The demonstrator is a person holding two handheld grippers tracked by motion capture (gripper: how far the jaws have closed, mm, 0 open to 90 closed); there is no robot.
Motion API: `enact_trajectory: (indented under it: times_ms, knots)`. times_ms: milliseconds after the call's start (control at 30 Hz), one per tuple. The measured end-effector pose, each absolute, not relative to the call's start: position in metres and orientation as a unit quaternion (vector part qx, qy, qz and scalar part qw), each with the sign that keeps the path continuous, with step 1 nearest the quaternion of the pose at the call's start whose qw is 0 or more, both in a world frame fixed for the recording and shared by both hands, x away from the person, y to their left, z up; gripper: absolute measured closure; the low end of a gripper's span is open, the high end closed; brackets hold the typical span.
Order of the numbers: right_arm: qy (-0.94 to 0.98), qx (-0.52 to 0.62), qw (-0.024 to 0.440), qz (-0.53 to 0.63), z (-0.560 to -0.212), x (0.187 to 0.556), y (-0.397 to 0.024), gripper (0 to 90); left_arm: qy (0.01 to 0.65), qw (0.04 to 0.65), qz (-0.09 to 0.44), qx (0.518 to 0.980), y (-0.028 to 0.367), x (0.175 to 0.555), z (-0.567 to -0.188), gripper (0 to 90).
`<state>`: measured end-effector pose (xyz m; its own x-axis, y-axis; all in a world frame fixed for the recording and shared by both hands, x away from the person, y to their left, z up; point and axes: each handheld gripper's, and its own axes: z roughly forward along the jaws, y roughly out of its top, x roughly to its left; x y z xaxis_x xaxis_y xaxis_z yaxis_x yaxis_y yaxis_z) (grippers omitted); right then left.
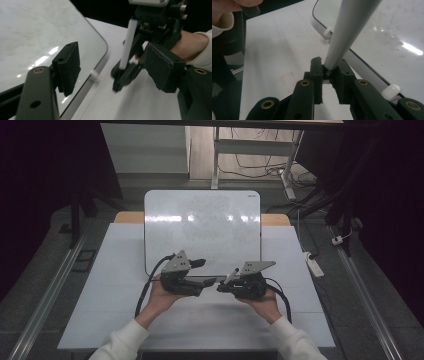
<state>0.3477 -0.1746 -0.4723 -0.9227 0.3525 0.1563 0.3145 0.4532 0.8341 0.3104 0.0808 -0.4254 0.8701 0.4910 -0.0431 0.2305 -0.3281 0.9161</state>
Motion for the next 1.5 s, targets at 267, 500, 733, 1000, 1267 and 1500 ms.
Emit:
enact_trajectory:
  times_ms: [267,500,733,1000,1267,1500]
  knots:
    - [0.863,0.183,0.008,0.471,-0.477,0.347,-0.168,77.3,0.196,0.541,0.072,0.815,0.056,0.329,-0.433,43.9]
    - [0.876,0.169,-0.006,0.452,-0.480,0.347,-0.163,77.3,0.173,0.542,0.037,0.822,0.043,0.339,-0.441,66.1]
    - [0.889,0.160,-0.019,0.429,-0.481,0.348,-0.166,77.3,0.171,0.539,0.032,0.824,0.046,0.340,-0.441,80.9]
    - [0.830,0.224,0.118,0.498,-0.471,0.323,-0.177,56.9,0.217,0.554,0.065,0.801,0.054,0.338,-0.438,81.2]
    - [0.769,0.285,0.270,0.504,-0.470,0.287,-0.160,58.0,0.262,0.563,0.085,0.779,0.047,0.337,-0.442,81.2]
    - [0.760,0.302,0.305,0.487,-0.470,0.291,-0.152,72.9,0.272,0.572,0.097,0.768,0.037,0.333,-0.442,81.2]
